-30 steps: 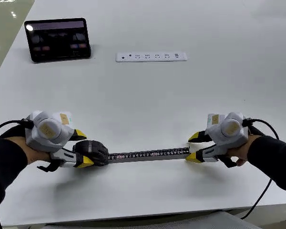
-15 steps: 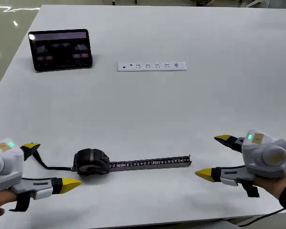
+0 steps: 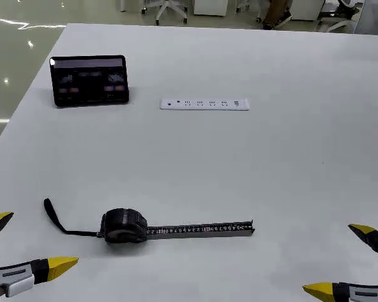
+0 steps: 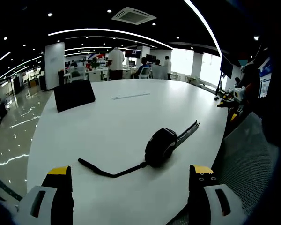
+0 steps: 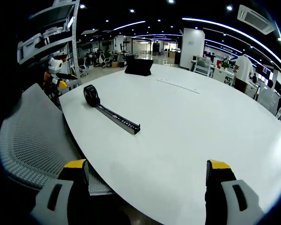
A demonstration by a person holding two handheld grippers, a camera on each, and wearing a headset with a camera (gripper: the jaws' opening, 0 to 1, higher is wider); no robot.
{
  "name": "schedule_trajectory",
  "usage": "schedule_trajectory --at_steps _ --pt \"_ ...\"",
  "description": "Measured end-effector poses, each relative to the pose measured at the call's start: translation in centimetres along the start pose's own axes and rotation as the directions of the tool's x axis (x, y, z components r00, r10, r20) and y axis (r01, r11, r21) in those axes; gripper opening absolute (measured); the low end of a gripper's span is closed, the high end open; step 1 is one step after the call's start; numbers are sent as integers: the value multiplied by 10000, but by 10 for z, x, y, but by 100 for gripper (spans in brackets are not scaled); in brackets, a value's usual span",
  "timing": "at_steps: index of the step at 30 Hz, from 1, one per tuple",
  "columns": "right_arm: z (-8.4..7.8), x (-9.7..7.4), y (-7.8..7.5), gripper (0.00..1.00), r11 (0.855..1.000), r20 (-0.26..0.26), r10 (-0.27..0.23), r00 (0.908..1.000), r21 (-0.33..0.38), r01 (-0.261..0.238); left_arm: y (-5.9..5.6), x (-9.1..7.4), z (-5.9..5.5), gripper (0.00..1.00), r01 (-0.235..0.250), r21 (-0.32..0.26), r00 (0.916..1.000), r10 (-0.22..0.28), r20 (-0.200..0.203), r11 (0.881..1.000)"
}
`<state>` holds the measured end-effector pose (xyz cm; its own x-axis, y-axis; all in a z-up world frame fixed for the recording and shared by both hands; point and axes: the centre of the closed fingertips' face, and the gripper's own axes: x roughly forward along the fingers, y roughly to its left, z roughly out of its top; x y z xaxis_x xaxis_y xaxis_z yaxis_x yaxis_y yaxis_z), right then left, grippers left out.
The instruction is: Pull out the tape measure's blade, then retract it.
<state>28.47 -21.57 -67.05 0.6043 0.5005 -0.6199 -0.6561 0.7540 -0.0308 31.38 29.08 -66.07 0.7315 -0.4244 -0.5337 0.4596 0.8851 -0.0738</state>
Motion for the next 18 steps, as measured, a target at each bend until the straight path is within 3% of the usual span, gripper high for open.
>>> schedule_trajectory --at_steps 6,13,18 --pt "-7 -9 -1 100 9998 -181 -79 9998 -162 76 -1 3 -8 100 3 156 9997 1 -235 9999" --pt "-7 -5 0 100 9997 -208 -168 9996 -162 164 -6 4 -2 100 86 335 9999 -82 -120 9994" --pt "-13 -3 5 100 9990 -750 -143 9971 -444 109 -1 5 -2 100 -376 329 9992 381 -153 9987"
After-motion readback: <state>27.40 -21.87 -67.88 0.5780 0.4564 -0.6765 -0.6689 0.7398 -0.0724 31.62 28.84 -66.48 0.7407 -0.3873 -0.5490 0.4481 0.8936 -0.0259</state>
